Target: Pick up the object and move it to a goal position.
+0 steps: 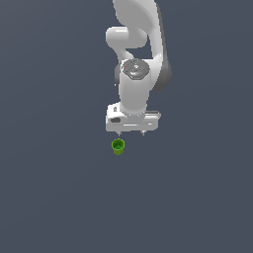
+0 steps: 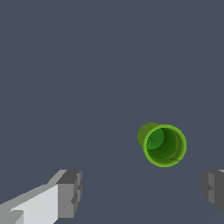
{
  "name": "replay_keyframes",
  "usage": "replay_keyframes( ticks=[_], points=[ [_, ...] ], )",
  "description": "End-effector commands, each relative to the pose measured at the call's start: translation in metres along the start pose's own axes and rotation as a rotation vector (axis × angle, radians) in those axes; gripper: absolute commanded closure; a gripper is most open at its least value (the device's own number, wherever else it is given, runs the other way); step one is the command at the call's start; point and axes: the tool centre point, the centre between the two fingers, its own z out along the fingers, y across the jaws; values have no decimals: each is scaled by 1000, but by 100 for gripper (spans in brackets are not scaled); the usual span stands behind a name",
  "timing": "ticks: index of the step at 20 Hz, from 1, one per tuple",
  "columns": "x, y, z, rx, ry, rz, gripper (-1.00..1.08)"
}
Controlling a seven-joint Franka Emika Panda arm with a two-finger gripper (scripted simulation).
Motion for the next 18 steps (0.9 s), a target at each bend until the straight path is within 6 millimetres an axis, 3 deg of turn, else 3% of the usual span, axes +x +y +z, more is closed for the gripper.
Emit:
replay_keyframes(
  ticks=[1, 10, 18],
  points=[
    [0, 0, 0, 0, 0, 0, -92],
    [-6, 25, -4, 2, -9, 52, -92],
    [-7, 25, -4, 3, -9, 58, -92]
  ],
)
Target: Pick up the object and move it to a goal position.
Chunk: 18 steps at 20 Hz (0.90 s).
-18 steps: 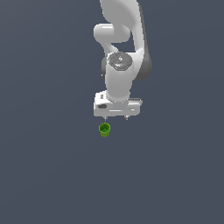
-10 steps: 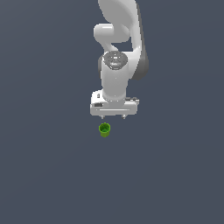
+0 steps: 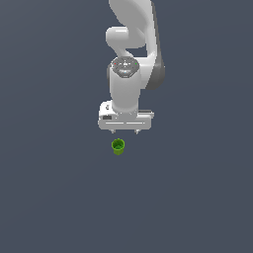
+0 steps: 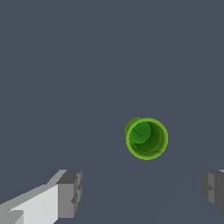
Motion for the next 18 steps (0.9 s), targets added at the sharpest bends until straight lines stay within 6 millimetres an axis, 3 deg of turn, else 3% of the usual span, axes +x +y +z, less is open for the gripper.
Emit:
replay_keyframes(
  ticks=[1, 10, 18],
  points=[
    [0, 0, 1, 0, 0, 9, -92],
    [2, 5, 13, 6, 4, 125, -92],
    [4, 13, 33, 15, 11, 332, -92]
  ],
)
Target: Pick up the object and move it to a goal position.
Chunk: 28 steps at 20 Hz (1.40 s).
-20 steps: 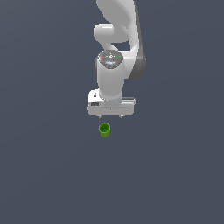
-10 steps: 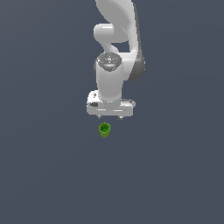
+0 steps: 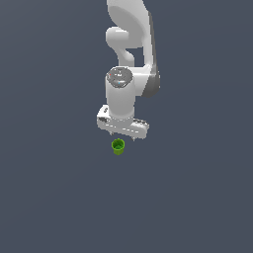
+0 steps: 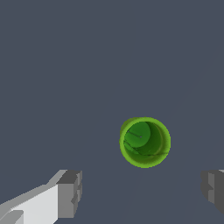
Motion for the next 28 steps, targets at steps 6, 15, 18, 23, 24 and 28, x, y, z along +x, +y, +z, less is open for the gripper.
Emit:
replay_keyframes(
  ticks=[6, 15, 18, 23, 24, 28],
  points=[
    [4, 10, 23, 7, 8, 230, -92],
    [7, 19, 41, 10, 17, 423, -92],
    [7, 21, 44, 10, 19, 459, -92],
    [7, 22, 47, 11, 20, 487, -92],
    [7, 22, 47, 11, 20, 488, -92],
    [7, 22, 50, 10, 20, 483, -92]
  ],
)
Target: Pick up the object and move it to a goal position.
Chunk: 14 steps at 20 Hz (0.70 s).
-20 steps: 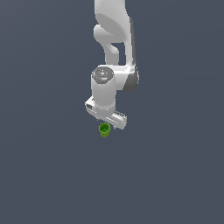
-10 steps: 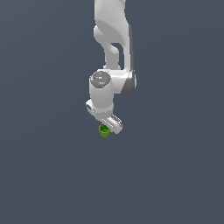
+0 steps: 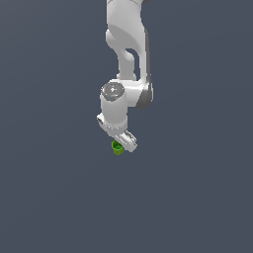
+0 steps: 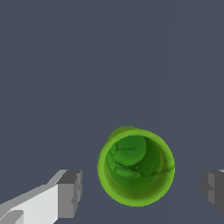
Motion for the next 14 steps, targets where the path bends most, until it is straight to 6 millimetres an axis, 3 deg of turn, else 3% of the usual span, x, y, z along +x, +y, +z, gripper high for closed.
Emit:
replay_keyframes(
  ticks=[1, 9, 14],
  points=[
    [0, 0, 5, 0, 0, 1, -92],
    [-1, 1, 42, 0, 0, 5, -92],
    [0, 0, 49, 0, 0, 5, -92]
  ],
)
